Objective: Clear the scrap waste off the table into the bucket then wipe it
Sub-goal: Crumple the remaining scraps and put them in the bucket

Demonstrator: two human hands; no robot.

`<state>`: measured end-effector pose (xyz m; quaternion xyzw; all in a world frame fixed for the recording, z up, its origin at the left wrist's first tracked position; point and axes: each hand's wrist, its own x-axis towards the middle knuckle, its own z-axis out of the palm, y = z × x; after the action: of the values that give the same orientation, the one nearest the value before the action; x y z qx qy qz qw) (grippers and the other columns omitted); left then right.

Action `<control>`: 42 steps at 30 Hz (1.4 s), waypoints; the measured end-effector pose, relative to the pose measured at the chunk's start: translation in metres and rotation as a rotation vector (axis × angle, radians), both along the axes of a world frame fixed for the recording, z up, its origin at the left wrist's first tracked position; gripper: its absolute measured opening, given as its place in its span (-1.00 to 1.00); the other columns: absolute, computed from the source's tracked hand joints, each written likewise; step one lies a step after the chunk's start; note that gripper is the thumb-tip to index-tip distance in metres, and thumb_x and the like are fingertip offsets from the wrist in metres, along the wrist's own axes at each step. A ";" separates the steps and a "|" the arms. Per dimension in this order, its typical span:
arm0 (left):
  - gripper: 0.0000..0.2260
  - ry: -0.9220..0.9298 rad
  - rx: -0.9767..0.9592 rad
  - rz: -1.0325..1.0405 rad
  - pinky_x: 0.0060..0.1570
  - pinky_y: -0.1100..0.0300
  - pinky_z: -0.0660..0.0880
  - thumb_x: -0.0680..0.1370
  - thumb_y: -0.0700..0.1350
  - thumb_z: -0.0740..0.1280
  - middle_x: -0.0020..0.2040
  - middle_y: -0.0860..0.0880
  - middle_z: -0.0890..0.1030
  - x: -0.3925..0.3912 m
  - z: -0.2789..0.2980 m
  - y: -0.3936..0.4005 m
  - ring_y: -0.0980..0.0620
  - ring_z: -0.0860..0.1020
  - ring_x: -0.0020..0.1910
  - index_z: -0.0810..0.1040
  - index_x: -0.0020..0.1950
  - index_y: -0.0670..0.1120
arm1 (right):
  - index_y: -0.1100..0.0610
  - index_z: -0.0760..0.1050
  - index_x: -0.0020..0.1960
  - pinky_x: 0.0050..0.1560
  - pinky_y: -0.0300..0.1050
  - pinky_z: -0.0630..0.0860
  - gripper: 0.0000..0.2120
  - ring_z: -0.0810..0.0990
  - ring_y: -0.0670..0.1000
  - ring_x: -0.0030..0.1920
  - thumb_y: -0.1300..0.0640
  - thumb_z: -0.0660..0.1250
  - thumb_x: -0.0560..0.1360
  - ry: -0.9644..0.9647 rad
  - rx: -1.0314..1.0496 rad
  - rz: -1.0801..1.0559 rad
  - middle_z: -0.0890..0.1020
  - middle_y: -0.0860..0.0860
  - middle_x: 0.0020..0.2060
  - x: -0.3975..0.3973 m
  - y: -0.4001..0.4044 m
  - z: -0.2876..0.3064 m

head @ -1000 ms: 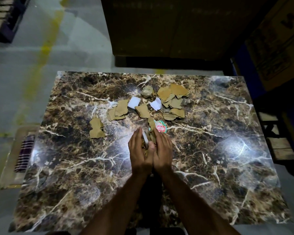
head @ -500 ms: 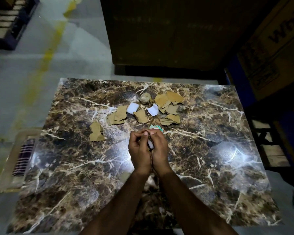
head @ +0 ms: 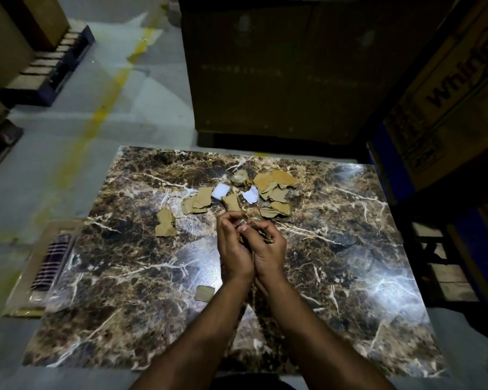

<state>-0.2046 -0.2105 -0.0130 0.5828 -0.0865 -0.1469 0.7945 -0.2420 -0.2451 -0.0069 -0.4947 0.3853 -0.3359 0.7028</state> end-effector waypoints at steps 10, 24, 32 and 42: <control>-0.68 -0.001 0.253 -0.028 0.31 -0.12 0.47 0.64 0.21 0.15 0.28 0.09 0.56 -0.002 -0.030 0.052 0.10 0.53 0.27 0.47 0.29 0.10 | 0.14 0.59 -0.20 -0.33 -0.15 0.58 -0.78 0.61 0.00 -0.40 0.45 0.44 0.43 0.059 0.320 -0.215 0.66 0.00 -0.41 0.002 -0.006 -0.014; -0.82 -0.999 1.244 -0.334 -0.05 -0.01 0.49 0.62 0.04 0.29 0.14 -0.04 0.44 0.011 -0.130 0.145 -0.14 0.46 0.04 0.50 0.14 -0.01 | 0.16 0.57 -0.17 -0.43 -0.20 0.56 -0.82 0.63 0.00 -0.38 0.41 0.41 0.49 0.082 0.376 -0.223 0.67 -0.02 -0.40 -0.013 -0.047 -0.037; -0.62 -1.110 1.231 -0.380 -0.24 0.02 0.38 0.61 0.18 0.14 -0.22 -0.03 0.46 0.040 -0.140 0.135 -0.11 0.49 -0.24 0.53 -0.18 -0.05 | 0.16 0.55 -0.09 -0.37 -0.13 0.61 -0.84 0.64 0.01 -0.40 0.38 0.45 0.46 0.056 0.389 -0.281 0.69 0.00 -0.39 -0.035 -0.067 -0.034; -0.64 -0.853 0.906 -0.471 0.06 -0.01 0.31 0.55 0.27 0.23 -0.01 -0.01 0.46 -0.022 -0.105 0.065 -0.02 0.31 0.06 0.44 0.01 -0.02 | 0.16 0.56 -0.08 -0.39 -0.12 0.62 -0.83 0.66 0.02 -0.41 0.40 0.43 0.49 0.057 0.409 -0.309 0.68 0.07 -0.35 -0.064 -0.081 -0.032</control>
<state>-0.2267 -0.1455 -0.1180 0.8318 -0.4481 -0.0948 0.3136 -0.3055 -0.3258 -0.0391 -0.2870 0.5356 -0.3404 0.7176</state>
